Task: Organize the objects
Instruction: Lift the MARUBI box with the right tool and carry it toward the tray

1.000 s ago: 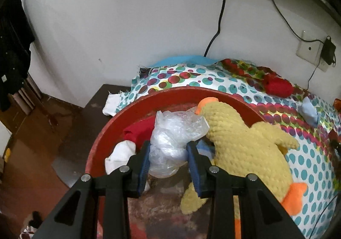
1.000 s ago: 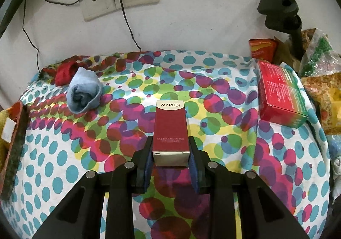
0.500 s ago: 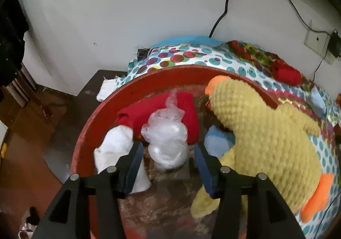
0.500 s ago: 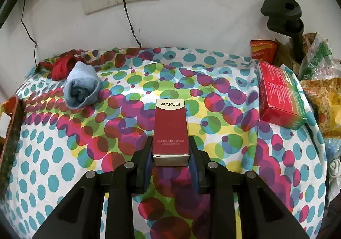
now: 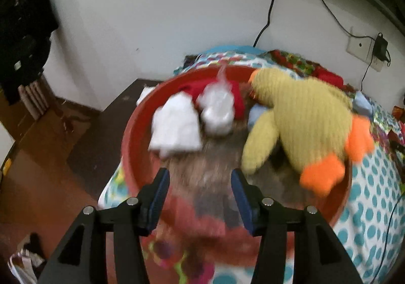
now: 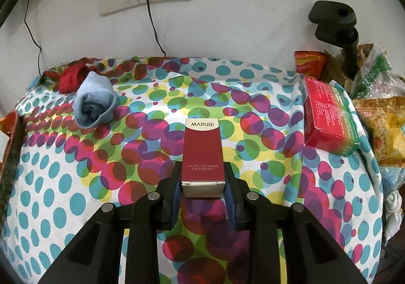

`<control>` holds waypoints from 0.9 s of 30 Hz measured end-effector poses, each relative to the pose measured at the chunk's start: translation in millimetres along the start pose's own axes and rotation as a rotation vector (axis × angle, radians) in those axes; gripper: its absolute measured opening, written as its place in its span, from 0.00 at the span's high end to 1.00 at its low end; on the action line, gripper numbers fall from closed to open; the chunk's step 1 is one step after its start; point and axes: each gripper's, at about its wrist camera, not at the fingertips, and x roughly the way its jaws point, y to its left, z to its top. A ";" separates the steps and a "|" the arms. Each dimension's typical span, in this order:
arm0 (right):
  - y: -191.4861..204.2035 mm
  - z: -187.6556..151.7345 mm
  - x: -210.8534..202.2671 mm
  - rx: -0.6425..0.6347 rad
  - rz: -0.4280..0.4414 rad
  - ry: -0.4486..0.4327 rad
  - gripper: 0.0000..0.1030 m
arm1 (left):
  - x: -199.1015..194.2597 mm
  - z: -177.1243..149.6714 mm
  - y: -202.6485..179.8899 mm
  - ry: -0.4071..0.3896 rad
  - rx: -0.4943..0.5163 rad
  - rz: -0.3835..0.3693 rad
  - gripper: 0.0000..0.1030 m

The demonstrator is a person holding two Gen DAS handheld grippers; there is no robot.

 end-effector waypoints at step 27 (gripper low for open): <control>16.9 -1.8 -8.5 -0.084 -0.142 -0.050 0.73 | -47.6 -51.7 35.2 -0.088 -0.025 0.046 0.50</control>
